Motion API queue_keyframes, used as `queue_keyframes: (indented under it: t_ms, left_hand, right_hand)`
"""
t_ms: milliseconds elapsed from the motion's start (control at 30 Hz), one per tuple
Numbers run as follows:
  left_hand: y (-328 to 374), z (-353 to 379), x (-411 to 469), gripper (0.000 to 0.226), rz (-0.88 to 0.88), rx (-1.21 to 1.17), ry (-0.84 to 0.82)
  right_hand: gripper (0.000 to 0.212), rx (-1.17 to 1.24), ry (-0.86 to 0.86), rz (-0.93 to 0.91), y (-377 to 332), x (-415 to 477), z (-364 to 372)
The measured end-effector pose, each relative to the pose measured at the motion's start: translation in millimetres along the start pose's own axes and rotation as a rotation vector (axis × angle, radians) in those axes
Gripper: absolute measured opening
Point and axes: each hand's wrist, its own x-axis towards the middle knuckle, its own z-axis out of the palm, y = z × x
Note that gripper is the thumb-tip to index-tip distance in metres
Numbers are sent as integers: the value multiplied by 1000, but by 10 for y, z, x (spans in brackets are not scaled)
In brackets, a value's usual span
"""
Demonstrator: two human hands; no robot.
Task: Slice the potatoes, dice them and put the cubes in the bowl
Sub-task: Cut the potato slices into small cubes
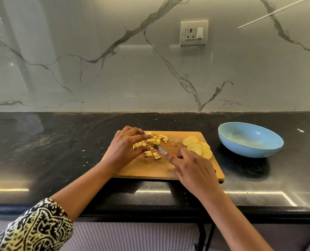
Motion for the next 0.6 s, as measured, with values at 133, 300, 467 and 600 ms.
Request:
queue_keyframes:
  t_ms: [133,300,467,600]
  left_hand:
    - [-5,27,10,27,76,72,9]
    - [-29,15,7,20,16,49,80]
    - [-78,-55,274,22,-137,-78,173]
    - [-204,-44,448,31,-124,171,-198]
  right_hand:
    - [54,-12,25,-30,-28,15,7]
    - [57,-20,35,16,-34,1,17]
    - [51,-43,66,207,31,26,14]
    - [47,9,10,299,63,13,-25]
